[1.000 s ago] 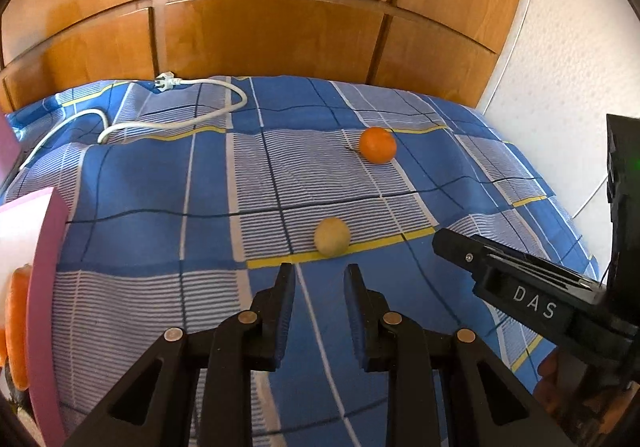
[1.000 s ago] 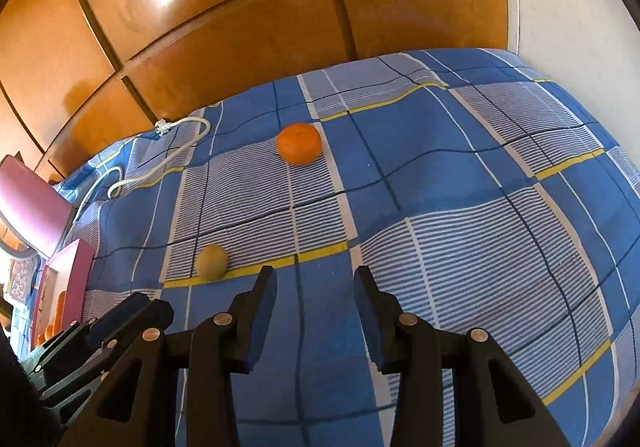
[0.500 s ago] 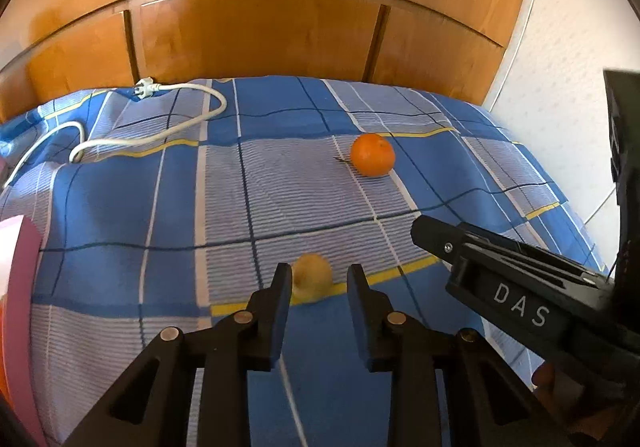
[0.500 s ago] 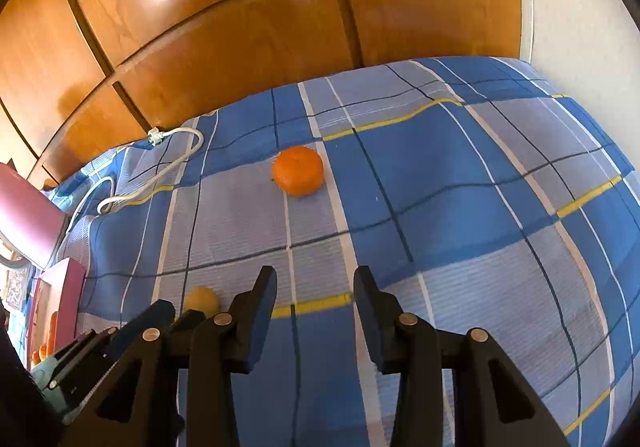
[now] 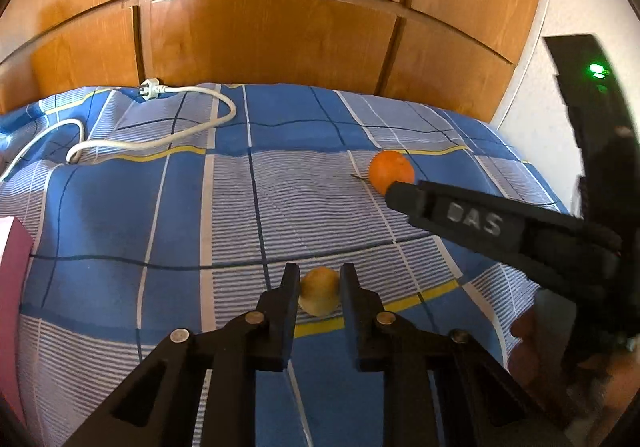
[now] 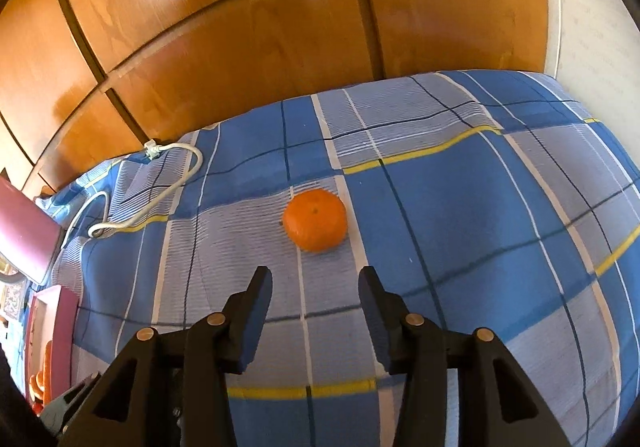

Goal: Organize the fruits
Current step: 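Grasp small yellow fruit with left tool while right tool grasps the last orange, then lift yellow fruit and orange in both tools toward the tray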

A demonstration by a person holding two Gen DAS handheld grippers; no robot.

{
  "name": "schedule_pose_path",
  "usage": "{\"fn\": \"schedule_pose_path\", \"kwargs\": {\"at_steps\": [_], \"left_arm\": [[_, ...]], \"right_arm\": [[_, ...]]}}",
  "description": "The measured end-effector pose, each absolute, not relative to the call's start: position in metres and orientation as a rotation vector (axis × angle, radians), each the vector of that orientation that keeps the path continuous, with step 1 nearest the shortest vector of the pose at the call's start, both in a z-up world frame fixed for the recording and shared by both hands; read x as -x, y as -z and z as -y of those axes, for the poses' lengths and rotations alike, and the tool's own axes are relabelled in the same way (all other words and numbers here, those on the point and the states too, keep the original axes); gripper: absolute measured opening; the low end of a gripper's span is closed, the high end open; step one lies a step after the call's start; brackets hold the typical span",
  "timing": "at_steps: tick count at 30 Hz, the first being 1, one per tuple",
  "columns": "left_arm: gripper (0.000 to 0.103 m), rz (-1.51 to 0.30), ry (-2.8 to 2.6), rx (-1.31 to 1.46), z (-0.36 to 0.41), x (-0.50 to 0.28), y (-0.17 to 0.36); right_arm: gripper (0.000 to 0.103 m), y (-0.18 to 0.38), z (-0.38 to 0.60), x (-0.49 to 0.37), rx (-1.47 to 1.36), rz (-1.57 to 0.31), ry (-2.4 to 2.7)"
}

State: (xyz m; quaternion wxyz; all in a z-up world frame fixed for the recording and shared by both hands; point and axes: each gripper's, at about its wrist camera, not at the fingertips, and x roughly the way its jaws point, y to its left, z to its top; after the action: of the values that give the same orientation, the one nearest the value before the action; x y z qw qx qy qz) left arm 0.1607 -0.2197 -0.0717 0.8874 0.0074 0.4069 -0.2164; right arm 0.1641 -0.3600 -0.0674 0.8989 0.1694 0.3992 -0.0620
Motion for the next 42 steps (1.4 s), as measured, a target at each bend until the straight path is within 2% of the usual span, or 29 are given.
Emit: {"fn": "schedule_pose_path", "kwargs": {"at_steps": [2,4,11,14,18,42], "left_arm": [[0.027,-0.852,0.455,-0.002,0.22,-0.164,0.072],[0.028,-0.881,0.439,0.0,0.221,-0.169,0.076],[0.025,-0.921,0.442,0.051,0.215,-0.177,0.083],[0.025,-0.921,0.432,0.047,0.211,-0.175,0.082],[0.025,-0.92,0.408,0.038,0.202,-0.17,0.081],[0.025,-0.868,0.289,-0.001,0.121,-0.085,0.08]], "right_arm": [[0.046,0.068,0.36,-0.173,-0.341,-0.828,0.134],[0.046,0.068,0.361,-0.181,-0.334,-0.832,0.137],[0.046,0.077,0.359,-0.206,-0.285,-0.86,0.149],[0.04,0.08,0.358,-0.208,-0.269,-0.861,0.149],[0.039,0.08,0.355,-0.205,-0.247,-0.867,0.142],[0.039,0.082,0.281,-0.086,-0.198,-0.93,-0.043]]}}
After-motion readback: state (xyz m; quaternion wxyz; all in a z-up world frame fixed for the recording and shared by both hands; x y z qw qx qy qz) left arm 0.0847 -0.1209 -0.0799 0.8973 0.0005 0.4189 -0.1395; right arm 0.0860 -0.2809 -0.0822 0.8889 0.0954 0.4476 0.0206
